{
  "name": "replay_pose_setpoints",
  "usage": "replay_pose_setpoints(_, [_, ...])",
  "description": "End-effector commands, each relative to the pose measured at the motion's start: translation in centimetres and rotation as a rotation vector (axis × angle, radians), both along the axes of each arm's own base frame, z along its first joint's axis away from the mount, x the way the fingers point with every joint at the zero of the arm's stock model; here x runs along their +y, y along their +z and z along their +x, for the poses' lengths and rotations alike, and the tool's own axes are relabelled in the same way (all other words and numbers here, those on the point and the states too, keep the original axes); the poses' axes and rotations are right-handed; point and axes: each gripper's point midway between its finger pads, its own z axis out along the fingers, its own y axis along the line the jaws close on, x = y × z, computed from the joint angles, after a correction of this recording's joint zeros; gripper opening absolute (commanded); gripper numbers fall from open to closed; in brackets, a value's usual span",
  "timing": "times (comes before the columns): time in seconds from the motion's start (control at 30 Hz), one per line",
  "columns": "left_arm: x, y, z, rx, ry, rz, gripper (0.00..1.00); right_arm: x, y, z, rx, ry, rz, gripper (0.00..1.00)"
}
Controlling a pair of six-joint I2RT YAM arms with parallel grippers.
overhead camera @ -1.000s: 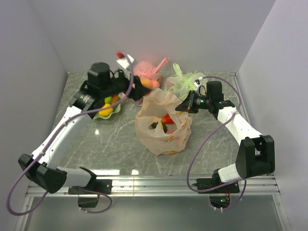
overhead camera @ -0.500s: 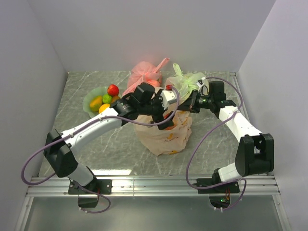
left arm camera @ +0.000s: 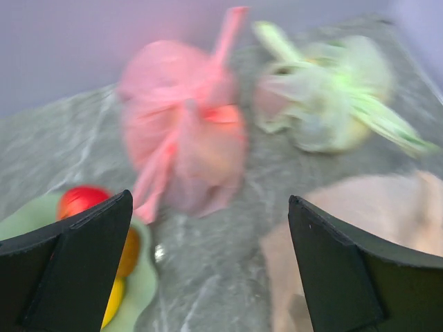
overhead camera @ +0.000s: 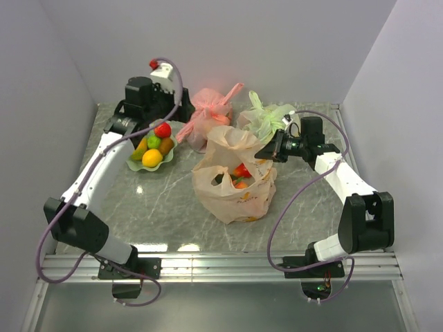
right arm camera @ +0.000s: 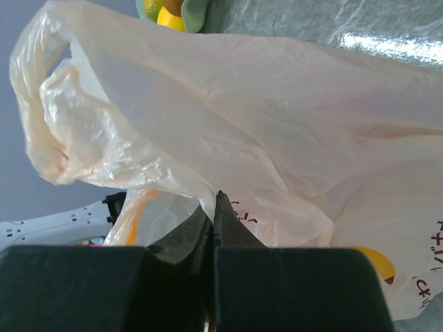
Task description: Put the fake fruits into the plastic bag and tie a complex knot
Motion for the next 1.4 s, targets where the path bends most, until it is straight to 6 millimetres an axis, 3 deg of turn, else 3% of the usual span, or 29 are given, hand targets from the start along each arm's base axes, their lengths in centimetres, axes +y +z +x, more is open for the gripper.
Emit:
replay_pose_setpoints(0.0, [5.3, -2.4, 3.7, 0.106, 0.282, -0.013, 0.99, -0.2, 0.6, 0.0, -0.047, 0.011, -0.002, 0.0])
replay_pose_setpoints(0.13, [8.5, -7.2, 7.2, 0.219, 0.384, 0.043, 0.99, -0.3, 0.6, -0.1, -0.056, 0.014, -0.007, 0.0])
replay_pose_setpoints(0.17, [9.0, -9.3, 8.2, 0.25, 0.392, 0.063, 0.99, -0.3, 0.7, -0.1, -0.058, 0.017, -0.008, 0.0])
replay_pose_setpoints(0.2, [10.2, -9.6, 8.9, 0.243, 0.434, 0.093, 0.99, -0.3, 0.6, -0.2, -0.059, 0.021, -0.013, 0.0])
replay_pose_setpoints(0.37, [12.2, -13.8, 11.4, 0.269, 0.479, 0.212, 0.99, -0.5, 0.5, -0.4, -0.065, 0.023, -0.023, 0.0])
replay_pose_setpoints(0.5, [13.1, -16.2, 12.1, 0.304, 0.492, 0.264, 0.99, -0.6, 0.3, -0.5, -0.061, 0.023, -0.022, 0.0])
replay_pose_setpoints(0.7, [12.9, -20.2, 12.3, 0.38, 0.469, 0.3, 0.99, -0.7, 0.1, -0.4, -0.055, 0.021, -0.021, 0.0])
replay_pose_setpoints(0.83, [12.8, -21.0, 12.5, 0.396, 0.465, 0.276, 0.98, -0.8, 0.1, -0.4, -0.056, 0.022, -0.021, 0.0])
replay_pose_setpoints(0.9, [12.8, -21.3, 12.5, 0.424, 0.466, 0.244, 0.93, -0.9, 0.0, -0.4, -0.055, 0.021, -0.024, 0.0])
replay_pose_setpoints(1.03, [12.8, -20.3, 12.5, 0.417, 0.457, 0.206, 0.81, -0.9, -0.1, -0.5, -0.057, 0.026, -0.026, 0.0])
replay_pose_setpoints(1.13, [12.7, -17.7, 12.3, 0.376, 0.448, 0.179, 0.73, -1.0, 0.0, -0.6, -0.057, 0.028, -0.028, 0.0])
replay_pose_setpoints(1.27, [12.6, -12.1, 11.4, 0.277, 0.433, 0.152, 0.63, -1.0, 0.1, -0.5, -0.059, 0.028, -0.027, 0.0])
replay_pose_setpoints(1.33, [10.8, -10.1, 10.1, 0.26, 0.32, 0.118, 0.59, -1.0, 0.2, -0.5, -0.061, 0.028, -0.025, 0.0])
replay_pose_setpoints(1.37, [9.9, -7.6, 9.0, 0.219, 0.261, 0.086, 0.58, -1.0, 0.3, -0.5, -0.061, 0.027, -0.024, 0.0])
